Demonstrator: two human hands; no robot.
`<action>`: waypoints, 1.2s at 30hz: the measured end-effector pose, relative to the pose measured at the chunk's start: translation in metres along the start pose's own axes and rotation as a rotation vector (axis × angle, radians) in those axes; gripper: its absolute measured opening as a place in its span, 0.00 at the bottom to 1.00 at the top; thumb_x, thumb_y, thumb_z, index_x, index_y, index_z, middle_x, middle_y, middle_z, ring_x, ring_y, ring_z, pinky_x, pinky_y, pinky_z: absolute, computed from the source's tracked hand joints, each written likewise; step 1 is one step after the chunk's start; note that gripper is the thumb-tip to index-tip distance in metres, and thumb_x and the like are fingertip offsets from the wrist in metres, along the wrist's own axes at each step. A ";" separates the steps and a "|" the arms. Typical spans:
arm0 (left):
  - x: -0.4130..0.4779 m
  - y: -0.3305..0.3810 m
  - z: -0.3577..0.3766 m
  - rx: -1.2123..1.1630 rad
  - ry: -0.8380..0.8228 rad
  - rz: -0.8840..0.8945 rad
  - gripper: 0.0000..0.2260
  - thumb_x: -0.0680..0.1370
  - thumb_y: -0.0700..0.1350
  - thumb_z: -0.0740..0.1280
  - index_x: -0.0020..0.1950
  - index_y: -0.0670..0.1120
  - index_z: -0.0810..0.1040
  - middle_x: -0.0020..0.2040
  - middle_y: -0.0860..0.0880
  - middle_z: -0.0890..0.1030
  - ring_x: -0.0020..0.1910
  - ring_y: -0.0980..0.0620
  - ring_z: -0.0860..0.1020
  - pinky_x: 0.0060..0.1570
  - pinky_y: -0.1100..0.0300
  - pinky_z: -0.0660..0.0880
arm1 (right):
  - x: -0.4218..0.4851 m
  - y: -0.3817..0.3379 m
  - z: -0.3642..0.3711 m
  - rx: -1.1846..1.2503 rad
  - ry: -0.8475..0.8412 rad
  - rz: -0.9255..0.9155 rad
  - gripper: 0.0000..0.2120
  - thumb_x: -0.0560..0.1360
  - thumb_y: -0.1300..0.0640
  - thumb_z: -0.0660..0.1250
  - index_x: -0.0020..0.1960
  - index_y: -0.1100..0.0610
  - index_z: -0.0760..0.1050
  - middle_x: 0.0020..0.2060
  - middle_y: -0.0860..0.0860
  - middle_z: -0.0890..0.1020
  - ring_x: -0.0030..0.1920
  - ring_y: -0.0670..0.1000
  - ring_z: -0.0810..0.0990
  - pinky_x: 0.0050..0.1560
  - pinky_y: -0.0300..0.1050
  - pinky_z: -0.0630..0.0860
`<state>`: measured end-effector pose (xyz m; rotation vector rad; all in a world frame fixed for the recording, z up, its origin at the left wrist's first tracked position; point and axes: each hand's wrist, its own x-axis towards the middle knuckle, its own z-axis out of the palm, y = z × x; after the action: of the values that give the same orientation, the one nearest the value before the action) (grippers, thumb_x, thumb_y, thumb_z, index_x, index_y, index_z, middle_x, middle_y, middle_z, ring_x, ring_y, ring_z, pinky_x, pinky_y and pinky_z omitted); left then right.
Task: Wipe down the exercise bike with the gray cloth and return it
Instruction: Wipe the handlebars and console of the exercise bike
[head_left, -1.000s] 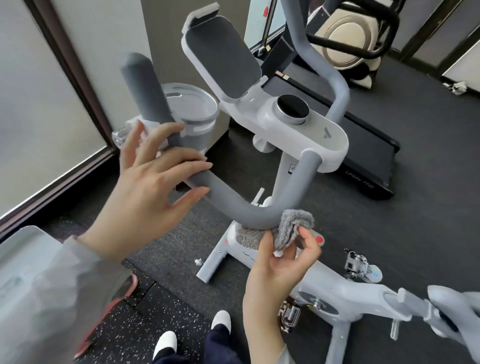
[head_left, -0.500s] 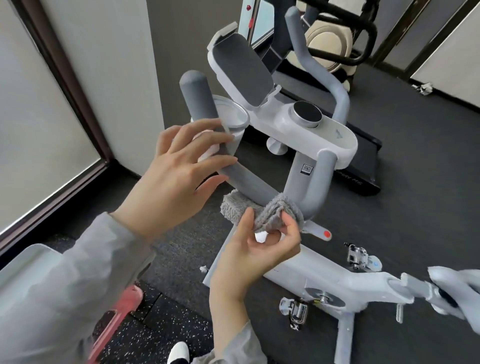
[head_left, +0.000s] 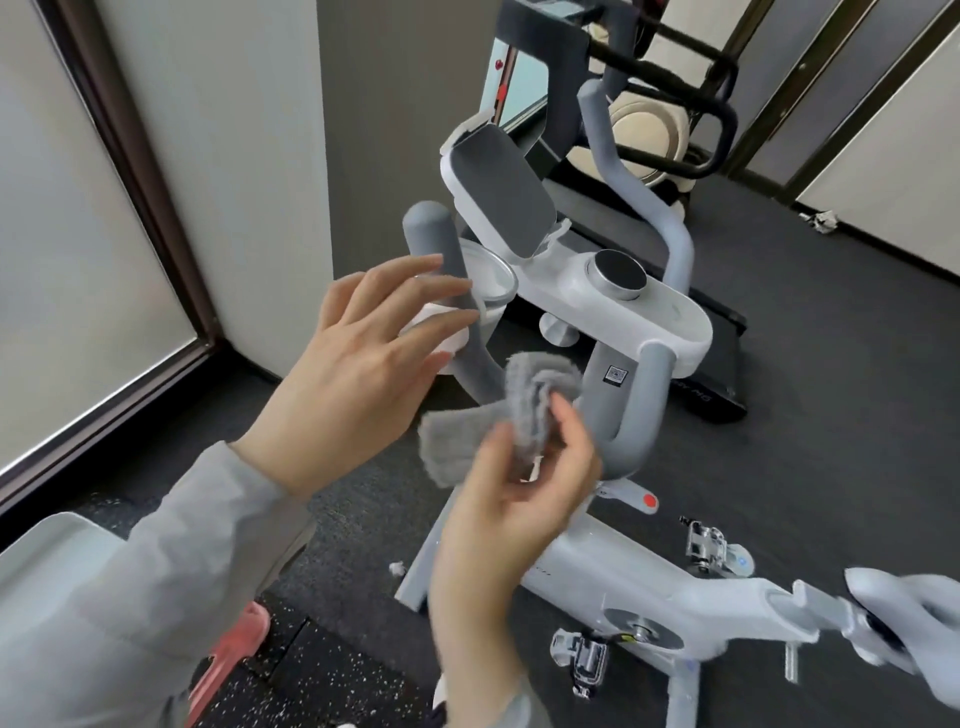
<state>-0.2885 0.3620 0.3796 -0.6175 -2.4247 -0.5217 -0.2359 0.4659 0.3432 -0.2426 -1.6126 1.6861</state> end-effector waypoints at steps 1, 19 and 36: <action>0.003 0.001 0.002 0.008 -0.013 0.013 0.11 0.77 0.44 0.64 0.58 0.46 0.78 0.64 0.49 0.76 0.69 0.47 0.68 0.61 0.51 0.64 | 0.012 -0.001 -0.006 -0.041 0.002 -0.072 0.21 0.72 0.73 0.64 0.59 0.54 0.73 0.56 0.55 0.73 0.59 0.56 0.78 0.59 0.47 0.76; 0.004 0.010 0.017 0.058 -0.051 -0.064 0.20 0.71 0.55 0.70 0.59 0.47 0.77 0.64 0.49 0.76 0.71 0.48 0.62 0.64 0.50 0.60 | 0.155 -0.007 -0.008 -0.733 -1.215 0.107 0.20 0.75 0.65 0.60 0.64 0.53 0.76 0.59 0.49 0.81 0.62 0.47 0.77 0.66 0.52 0.71; 0.008 0.069 0.062 -0.023 -0.258 -0.168 0.19 0.71 0.64 0.63 0.50 0.51 0.80 0.46 0.55 0.80 0.55 0.54 0.78 0.76 0.52 0.47 | 0.231 0.020 -0.060 -0.936 -1.836 -0.166 0.22 0.72 0.70 0.59 0.60 0.52 0.79 0.53 0.47 0.82 0.57 0.50 0.74 0.62 0.48 0.69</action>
<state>-0.2845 0.4516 0.3534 -0.5203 -2.7352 -0.5681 -0.3643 0.6603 0.3984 1.3479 -3.4068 0.5338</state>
